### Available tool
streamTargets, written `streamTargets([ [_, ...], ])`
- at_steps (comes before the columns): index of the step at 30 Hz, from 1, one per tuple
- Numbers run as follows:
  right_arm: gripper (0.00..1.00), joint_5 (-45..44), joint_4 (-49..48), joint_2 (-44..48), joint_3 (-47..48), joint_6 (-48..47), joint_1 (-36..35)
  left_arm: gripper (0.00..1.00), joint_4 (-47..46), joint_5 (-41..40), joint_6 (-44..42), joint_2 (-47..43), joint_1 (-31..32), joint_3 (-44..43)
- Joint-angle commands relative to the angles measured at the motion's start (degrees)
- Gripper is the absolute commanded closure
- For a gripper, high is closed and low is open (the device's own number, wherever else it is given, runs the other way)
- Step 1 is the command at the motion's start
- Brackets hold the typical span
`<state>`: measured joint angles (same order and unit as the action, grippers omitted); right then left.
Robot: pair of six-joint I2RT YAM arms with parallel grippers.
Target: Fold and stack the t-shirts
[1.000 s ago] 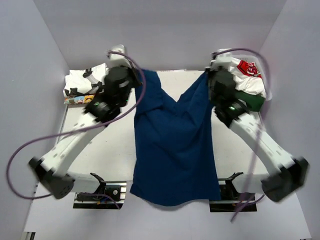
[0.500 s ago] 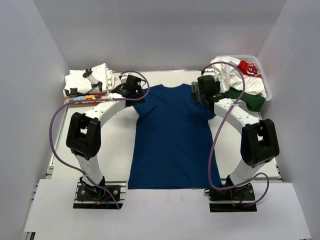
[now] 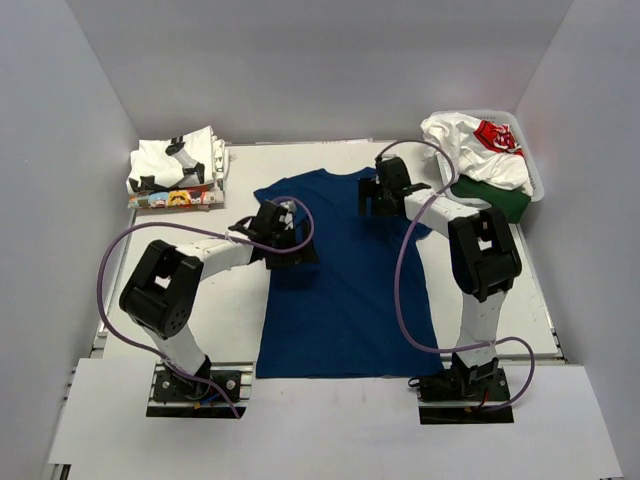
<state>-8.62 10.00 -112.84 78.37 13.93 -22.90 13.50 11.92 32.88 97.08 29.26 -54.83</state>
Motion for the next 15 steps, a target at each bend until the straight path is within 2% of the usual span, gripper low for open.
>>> streamTargets([
  [1,0.1,0.46,1.51,0.6,0.4,3.38,-0.04,0.0,-5.59,5.5,1.75,-1.28,0.28,2.8],
  [7,0.1,-1.05,-1.39,4.55,-10.59,11.19,0.22,0.0,3.54,-4.52,0.95,6.7,-2.35,-3.6],
  [13,0.1,1.4,-1.13,14.82,-26.15,20.4,-1.36,0.0,11.88,-14.63,0.95,20.15,-8.5,-17.31],
  [15,0.1,3.34,2.54,17.91,-30.71,25.33,-3.11,0.0,12.78,-16.22,0.95,22.79,-9.91,-24.6],
])
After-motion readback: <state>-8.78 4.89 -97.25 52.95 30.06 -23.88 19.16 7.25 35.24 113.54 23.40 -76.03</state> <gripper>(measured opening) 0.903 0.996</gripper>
